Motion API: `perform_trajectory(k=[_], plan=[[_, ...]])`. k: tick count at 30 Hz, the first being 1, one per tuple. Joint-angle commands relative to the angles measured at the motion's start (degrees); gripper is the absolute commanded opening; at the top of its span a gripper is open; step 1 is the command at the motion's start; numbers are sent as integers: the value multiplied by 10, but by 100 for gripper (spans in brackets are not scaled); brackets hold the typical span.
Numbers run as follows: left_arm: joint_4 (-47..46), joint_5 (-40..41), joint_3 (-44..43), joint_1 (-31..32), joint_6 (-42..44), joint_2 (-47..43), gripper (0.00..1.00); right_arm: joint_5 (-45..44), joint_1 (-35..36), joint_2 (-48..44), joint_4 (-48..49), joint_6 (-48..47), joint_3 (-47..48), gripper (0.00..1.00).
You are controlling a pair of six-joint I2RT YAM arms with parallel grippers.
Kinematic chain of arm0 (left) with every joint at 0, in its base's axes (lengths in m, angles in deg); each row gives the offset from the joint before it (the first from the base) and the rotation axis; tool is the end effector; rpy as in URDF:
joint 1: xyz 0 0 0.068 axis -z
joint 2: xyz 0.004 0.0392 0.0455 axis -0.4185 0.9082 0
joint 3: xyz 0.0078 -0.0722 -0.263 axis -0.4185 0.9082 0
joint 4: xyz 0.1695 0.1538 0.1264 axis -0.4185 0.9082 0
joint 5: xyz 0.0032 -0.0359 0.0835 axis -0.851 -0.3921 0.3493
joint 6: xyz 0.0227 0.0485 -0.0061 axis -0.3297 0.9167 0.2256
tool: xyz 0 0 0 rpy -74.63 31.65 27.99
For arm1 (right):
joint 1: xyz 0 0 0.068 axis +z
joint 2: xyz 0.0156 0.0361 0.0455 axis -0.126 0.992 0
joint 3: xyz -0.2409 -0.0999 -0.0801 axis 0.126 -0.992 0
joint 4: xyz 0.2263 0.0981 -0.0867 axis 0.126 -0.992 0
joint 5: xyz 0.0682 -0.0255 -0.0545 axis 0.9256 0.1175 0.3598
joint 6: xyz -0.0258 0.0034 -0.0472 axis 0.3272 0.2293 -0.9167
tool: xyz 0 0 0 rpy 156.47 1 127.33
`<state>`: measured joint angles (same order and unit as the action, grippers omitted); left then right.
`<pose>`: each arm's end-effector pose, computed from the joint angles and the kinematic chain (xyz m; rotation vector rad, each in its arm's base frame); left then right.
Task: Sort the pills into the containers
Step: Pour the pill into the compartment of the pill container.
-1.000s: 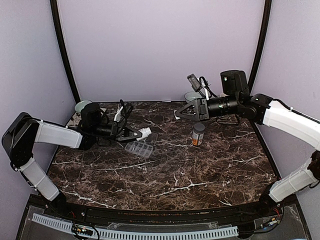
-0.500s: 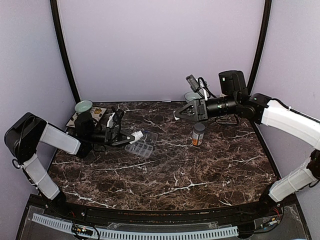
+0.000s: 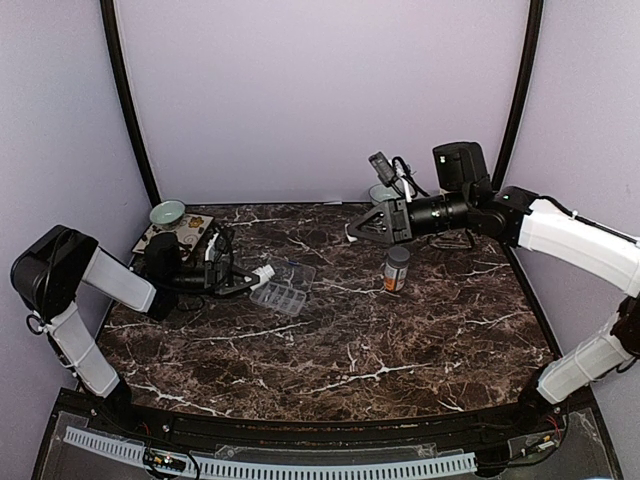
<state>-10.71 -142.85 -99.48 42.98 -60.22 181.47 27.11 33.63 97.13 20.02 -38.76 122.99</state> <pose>0.2685 -0.1230 0.1747 0.5740 1.8314 -1.7539 0.2252 0.2238 0.3584 -0.7954 1.9947 1.3416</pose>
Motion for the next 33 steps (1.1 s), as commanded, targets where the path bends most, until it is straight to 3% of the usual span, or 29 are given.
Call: perform_trajectory(k=[1,10,33], plan=[[52,17,2,-10,60,-4,0,0,-1,6,16,0,18,6],[100,46,3,-26,102,7,0,5,-1,15,22,-1,22,6],[74,72,18,-45,116,72,0,9,-1,17,27,1,23,5]])
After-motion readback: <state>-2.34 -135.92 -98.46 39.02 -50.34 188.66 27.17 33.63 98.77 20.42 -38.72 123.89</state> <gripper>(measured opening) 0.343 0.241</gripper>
